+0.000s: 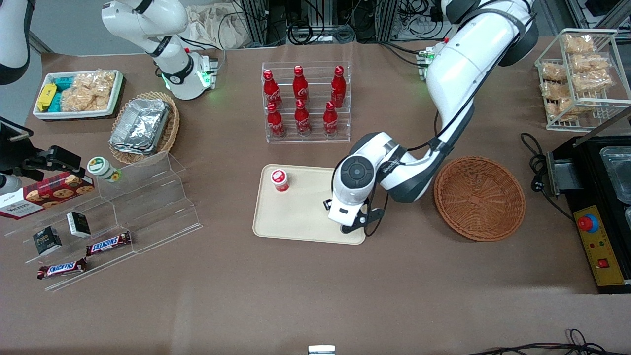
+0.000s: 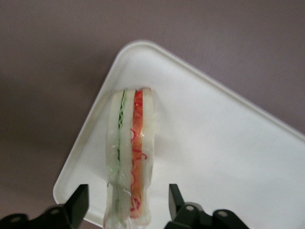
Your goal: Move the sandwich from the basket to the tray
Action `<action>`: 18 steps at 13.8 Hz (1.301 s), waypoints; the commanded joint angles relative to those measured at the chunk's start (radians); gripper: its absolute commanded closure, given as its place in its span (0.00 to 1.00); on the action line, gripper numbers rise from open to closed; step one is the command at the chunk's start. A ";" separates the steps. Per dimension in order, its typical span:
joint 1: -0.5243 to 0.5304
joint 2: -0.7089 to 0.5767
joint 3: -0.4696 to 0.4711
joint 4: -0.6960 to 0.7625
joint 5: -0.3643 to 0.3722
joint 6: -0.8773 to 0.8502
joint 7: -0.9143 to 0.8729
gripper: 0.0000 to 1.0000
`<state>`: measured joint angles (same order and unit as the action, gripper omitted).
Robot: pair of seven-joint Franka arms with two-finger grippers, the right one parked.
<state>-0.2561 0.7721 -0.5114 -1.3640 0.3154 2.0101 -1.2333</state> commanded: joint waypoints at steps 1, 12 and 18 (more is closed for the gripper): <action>0.102 -0.169 -0.012 -0.018 -0.039 -0.123 0.024 0.01; 0.362 -0.487 0.037 -0.055 -0.173 -0.419 0.599 0.00; 0.210 -0.634 0.405 -0.148 -0.249 -0.442 0.972 0.00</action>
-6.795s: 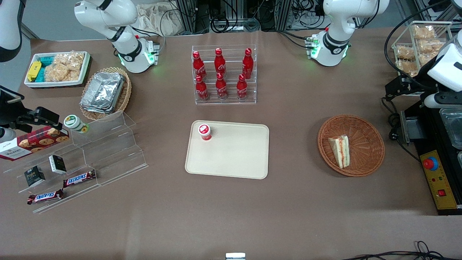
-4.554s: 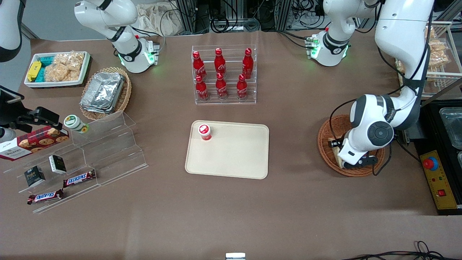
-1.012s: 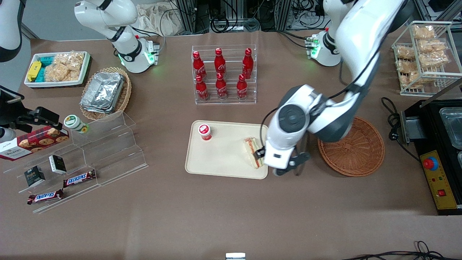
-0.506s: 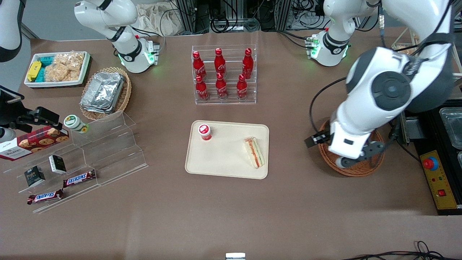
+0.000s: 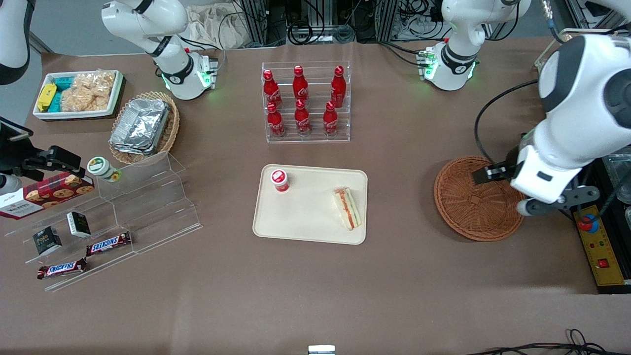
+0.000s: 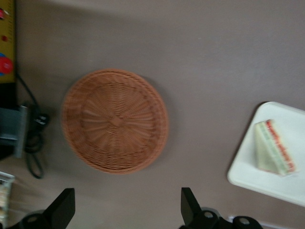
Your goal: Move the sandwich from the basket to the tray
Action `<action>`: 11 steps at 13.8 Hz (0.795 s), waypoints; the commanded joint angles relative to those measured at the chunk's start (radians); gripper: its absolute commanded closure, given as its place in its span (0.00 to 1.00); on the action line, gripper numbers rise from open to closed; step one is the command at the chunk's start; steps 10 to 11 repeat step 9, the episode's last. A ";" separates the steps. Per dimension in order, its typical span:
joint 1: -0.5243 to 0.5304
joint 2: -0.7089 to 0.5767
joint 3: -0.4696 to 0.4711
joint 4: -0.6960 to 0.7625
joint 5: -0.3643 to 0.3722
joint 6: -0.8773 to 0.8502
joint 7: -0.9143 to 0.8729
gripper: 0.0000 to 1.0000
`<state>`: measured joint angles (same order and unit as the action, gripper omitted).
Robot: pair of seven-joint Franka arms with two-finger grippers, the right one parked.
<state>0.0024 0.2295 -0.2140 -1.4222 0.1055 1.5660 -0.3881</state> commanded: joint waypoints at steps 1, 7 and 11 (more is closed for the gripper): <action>-0.057 -0.120 0.160 -0.118 -0.061 0.003 0.199 0.00; -0.096 -0.216 0.318 -0.201 -0.115 0.037 0.356 0.00; -0.101 -0.197 0.314 -0.163 -0.113 0.026 0.344 0.00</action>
